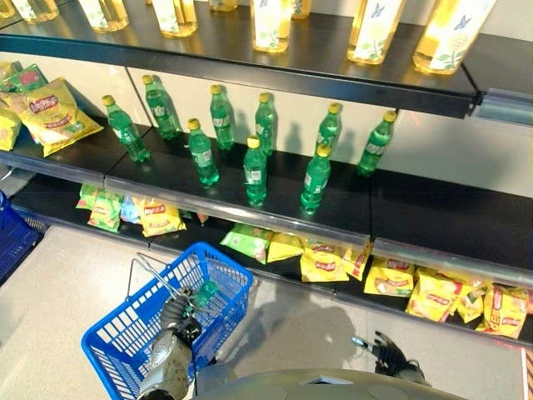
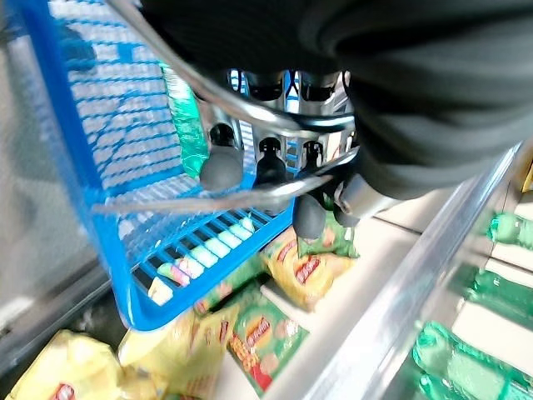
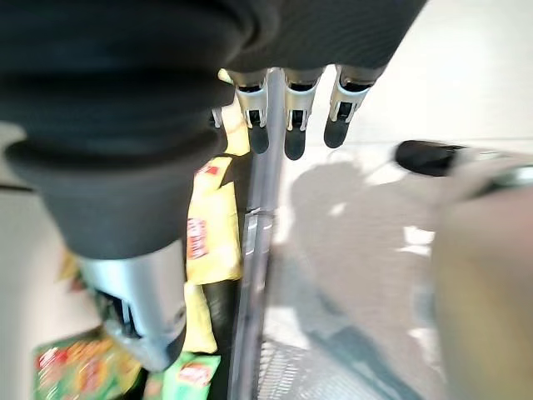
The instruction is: Pick up the snacks into the basket
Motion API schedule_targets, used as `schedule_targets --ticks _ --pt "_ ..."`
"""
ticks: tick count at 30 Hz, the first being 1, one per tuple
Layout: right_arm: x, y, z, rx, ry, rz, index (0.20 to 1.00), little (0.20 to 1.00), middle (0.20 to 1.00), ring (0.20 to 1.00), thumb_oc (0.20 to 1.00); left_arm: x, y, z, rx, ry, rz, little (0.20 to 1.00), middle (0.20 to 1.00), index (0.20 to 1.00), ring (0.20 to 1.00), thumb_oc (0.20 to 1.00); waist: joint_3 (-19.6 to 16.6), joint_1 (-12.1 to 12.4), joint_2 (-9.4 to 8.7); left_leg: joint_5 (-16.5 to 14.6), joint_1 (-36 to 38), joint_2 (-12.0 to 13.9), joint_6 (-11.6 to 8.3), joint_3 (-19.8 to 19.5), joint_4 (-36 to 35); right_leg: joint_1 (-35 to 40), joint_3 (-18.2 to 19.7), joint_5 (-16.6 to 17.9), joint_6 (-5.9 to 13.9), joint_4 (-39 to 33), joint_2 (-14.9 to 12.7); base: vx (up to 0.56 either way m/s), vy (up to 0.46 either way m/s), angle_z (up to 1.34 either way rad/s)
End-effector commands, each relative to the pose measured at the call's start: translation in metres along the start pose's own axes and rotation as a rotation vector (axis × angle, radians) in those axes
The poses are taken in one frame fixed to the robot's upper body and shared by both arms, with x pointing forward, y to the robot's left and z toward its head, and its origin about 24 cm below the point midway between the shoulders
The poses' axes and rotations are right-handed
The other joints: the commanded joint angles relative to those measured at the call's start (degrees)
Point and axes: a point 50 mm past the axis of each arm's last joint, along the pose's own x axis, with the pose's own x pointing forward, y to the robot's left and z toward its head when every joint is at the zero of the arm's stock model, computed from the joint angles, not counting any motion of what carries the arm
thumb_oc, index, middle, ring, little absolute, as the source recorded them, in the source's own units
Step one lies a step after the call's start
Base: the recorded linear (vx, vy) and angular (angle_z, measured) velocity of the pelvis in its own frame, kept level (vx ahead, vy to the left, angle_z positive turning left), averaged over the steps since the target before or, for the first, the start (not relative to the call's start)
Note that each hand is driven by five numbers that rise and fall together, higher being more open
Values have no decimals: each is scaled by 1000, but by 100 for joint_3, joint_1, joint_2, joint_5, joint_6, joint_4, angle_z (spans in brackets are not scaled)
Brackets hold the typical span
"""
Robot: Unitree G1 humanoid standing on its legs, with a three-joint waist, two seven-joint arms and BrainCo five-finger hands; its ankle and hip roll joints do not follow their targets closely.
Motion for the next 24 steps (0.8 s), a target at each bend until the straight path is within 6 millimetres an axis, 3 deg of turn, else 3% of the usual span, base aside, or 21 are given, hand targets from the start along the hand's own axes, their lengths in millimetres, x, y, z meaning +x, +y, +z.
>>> schedule_targets --ticks 1,3,5,6,7,9,10,11,12,14,16,17,18,19,20,22,23,24 --pt "8 -10 39 16 -92 -56 1000 1000 1000 1000 1000 -2 -59 94 21 -454 -289 200 200 200 200 200 -14 226 260 -372 451 -352 517 161 -407 -303 -99 982 263 154 -275 61 376 -41" --pt "9 -11 41 21 -96 -62 1000 1000 1000 1000 1000 -2 -58 94 28 -455 -284 200 200 200 200 200 18 268 301 -425 501 -422 594 188 -412 -310 -287 782 223 372 -262 37 302 -23" --pt "9 -11 42 32 -97 -64 1000 1000 1000 1000 1000 -2 -56 97 41 -461 -282 200 200 200 200 200 69 238 369 -440 500 -541 747 180 -413 -420 -159 282 33 868 100 14 320 -25" --pt "9 -9 42 32 -100 -60 1000 1000 1000 1000 1000 -1 -55 98 45 -462 -279 200 200 200 200 200 94 209 407 -415 500 -569 800 175 -413 -499 -36 -62 -92 1048 500 39 255 -23" --pt "8 -4 37 40 -97 -33 1000 1000 1000 1000 1000 0 -50 97 43 -454 -256 200 200 200 200 200 91 129 426 -349 477 -649 831 101 -413 -634 330 -641 -318 1072 1431 34 163 -14" --pt "8 -4 37 40 -97 -33 1000 1000 1000 1000 1000 0 -50 97 43 -454 -256 200 200 200 200 200 75 136 431 -339 456 -637 825 109 -413 -650 334 -622 -330 1053 1446 44 57 -18" --pt "7 -3 30 55 -89 -21 1000 1000 1000 1000 1000 1 -46 94 19 -444 -236 200 200 200 200 200 76 2 350 -287 482 -766 819 -27 -413 -720 871 -798 -455 805 2229 92 49 -1" --pt "6 -3 27 61 -84 -21 1000 1000 1000 1000 1000 1 -45 94 4 -443 -229 200 200 200 200 200 48 -26 317 -292 480 -829 820 -71 -413 -693 999 -778 -533 567 2358 113 42 51" --pt "5 -4 24 64 -79 -27 1000 1000 1000 1000 1000 1 -44 92 8 -442 -221 200 200 200 200 200 30 -84 285 -329 477 -852 821 -72 -413 -648 1133 -750 -620 307 2438 56 1 136" --pt "5 -2 22 40 -73 -14 1000 1000 1000 1000 1000 2 -43 87 -17 -419 -215 200 200 200 200 200 31 -44 276 -299 526 -905 792 -96 -296 -464 1130 -609 -613 67 2340 24 -25 89" --pt "5 -6 20 23 -63 -22 1000 1000 1000 1000 1000 3 -46 83 -57 -401 -222 200 200 200 200 200 49 -83 183 -398 334 -789 615 214 224 -275 878 -483 -562 -218 2225 -19 -25 -16" --pt "4 -9 19 11 -58 -28 1000 1000 1000 1000 1000 3 -47 82 -66 -394 -224 200 200 200 200 200 32 -177 108 -344 270 -483 492 689 332 -223 722 -419 -528 -338 2120 -33 46 43" --pt "4 -12 17 -1 -46 -42 1000 1000 1000 1000 1000 4 -48 80 -72 -384 -223 200 200 200 200 200 55 -188 57 -283 261 -115 362 893 410 -167 687 -394 -505 -422 2053 -19 52 61" --pt "4 -12 17 -1 -46 -42 1000 1000 1000 1000 1000 4 -48 81 -72 -384 -223 200 200 200 200 200 60 -186 57 -284 266 -114 361 894 412 -162 688 -393 -505 -423 2054 31 96 39" --pt "4 -14 16 -1 -39 -56 1000 1000 1000 1000 1000 5 -46 81 -62 -386 -206 200 200 200 200 200 -6 -150 24 -123 233 128 296 583 307 -119 726 -384 -495 -570 2004 67 109 -3" --pt "3 -18 11 -4 -17 -73 1000 1000 1000 1000 1000 5 -44 83 -69 -395 -189 200 200 200 200 200 -126 -155 33 354 158 693 94 369 30 -66 774 -464 -425 -579 1905 104 158 -51" --pt "3 -18 10 -4 -17 -73 1000 1000 1000 1000 1000 5 -44 82 -69 -394 -188 200 200 200 200 200 -127 -166 41 372 168 702 80 354 5 -60 758 -476 -431 -574 1916 152 266 -23" --pt "2 -23 8 -10 -11 -91 1000 1000 1000 1000 1000 5 -42 83 -72 -397 -175 200 200 200 200 200 -140 -171 111 895 95 1187 -70 114 -224 -52 797 -638 -390 -414 1816 149 299 17"
